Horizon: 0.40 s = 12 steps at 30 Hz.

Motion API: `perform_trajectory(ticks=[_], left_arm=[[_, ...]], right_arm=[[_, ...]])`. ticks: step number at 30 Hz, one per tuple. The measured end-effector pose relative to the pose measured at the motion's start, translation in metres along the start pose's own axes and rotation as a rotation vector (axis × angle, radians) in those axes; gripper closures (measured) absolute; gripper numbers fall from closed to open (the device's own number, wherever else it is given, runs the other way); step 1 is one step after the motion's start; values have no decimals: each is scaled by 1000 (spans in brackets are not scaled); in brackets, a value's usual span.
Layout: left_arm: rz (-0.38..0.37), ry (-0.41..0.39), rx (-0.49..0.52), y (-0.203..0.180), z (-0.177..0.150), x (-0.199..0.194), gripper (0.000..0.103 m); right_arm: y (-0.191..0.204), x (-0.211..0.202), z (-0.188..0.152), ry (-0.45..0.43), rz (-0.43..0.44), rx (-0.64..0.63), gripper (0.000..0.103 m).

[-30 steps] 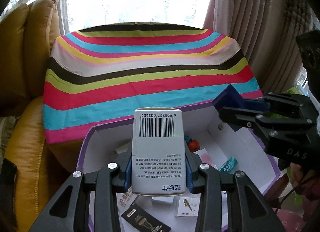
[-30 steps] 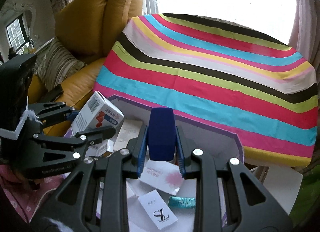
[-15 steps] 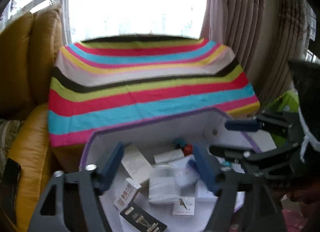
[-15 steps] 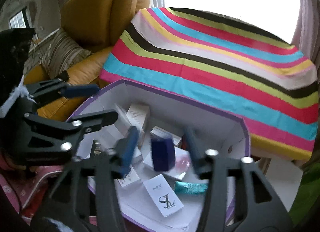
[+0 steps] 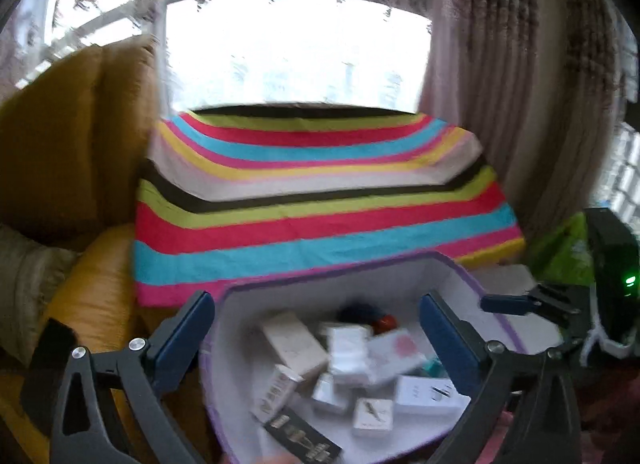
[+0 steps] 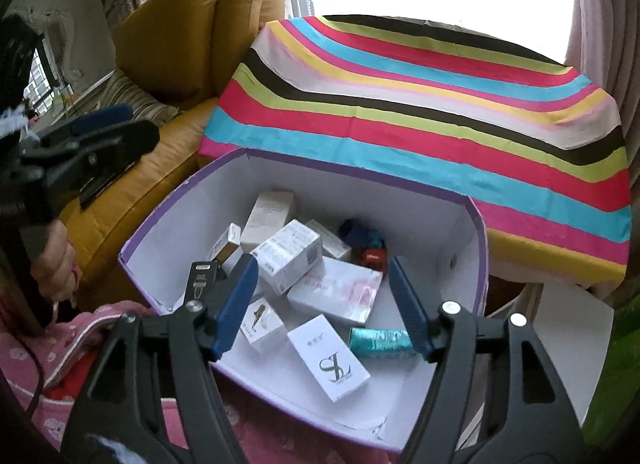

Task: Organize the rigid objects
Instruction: 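Open both tools to drop the items into the white box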

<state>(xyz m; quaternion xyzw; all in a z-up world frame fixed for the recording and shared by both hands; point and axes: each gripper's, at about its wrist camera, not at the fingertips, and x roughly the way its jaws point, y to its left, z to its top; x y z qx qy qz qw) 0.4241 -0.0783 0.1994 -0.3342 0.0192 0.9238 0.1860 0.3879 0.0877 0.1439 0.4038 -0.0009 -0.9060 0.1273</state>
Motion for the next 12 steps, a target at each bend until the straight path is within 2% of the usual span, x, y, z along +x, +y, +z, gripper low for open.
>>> perform_trajectory(ticks=[1,3,7,9,12], left_arm=[[-60,23,-10,2,-1,4,0],[-102,61,-20,2,-3,11,0],[-7,90,3,-5,-13,22,0],[-1,92,-2,-6,-17,25,0],[59,106,15,-9,-21,31,0]], right_arm=[[1,0,-1,2,-2,-3,32],[3,1,-2,8,-9,-12,31],[5,3,-4,20,-15,-20,30],[7,5,-5,26,-22,-25,28],[9,5,-6,32,-27,-29,27]])
